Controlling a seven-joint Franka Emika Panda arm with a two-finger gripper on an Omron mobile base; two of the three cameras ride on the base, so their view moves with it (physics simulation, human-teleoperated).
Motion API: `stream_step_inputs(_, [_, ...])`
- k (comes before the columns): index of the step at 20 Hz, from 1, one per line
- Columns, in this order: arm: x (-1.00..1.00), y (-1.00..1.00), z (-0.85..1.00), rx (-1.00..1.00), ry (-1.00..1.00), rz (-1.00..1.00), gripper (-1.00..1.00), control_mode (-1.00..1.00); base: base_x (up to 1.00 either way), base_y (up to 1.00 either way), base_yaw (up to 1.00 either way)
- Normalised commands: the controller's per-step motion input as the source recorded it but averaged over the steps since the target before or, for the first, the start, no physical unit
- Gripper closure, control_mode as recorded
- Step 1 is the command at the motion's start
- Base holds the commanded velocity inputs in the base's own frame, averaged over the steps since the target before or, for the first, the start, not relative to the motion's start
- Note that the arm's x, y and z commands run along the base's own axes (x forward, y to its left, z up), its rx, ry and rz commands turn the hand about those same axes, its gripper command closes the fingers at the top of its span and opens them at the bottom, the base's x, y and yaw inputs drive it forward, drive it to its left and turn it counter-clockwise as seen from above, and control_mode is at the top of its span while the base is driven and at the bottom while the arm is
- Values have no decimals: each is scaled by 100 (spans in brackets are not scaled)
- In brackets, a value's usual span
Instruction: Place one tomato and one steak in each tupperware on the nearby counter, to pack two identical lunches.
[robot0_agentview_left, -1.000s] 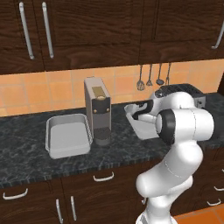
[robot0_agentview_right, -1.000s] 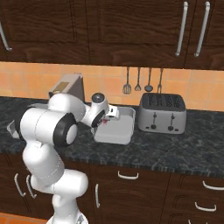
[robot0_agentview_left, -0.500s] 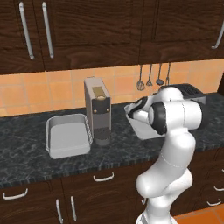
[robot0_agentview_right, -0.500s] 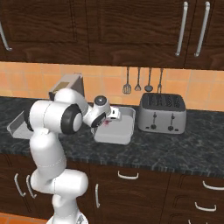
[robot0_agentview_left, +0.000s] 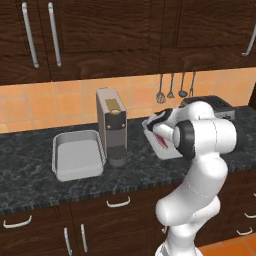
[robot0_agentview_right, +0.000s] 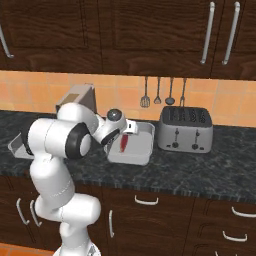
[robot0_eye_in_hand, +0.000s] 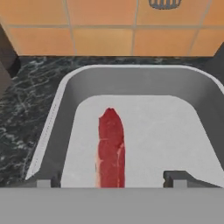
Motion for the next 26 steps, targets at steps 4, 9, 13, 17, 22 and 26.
stream_step_inputs(4, [-93, 34, 79, 0, 7, 0, -100, -100, 0, 0, 0])
stream_step_inputs(9, [-97, 56, 88, 0, 6, 0, -100, -100, 0, 0, 0])
stream_step_inputs(13, [-92, 35, 95, 0, 0, 0, -100, -100, 0, 0, 0])
stream_step_inputs(17, [-100, 7, 50, 0, 0, 0, -100, -100, 0, 0, 0])
stream_step_inputs(22, [-100, 4, 42, 0, -7, 0, -100, -100, 0, 0, 0])
stream_step_inputs(26, [-75, 2, 8, 0, -6, 0, -100, 100, -25, 2, 0])
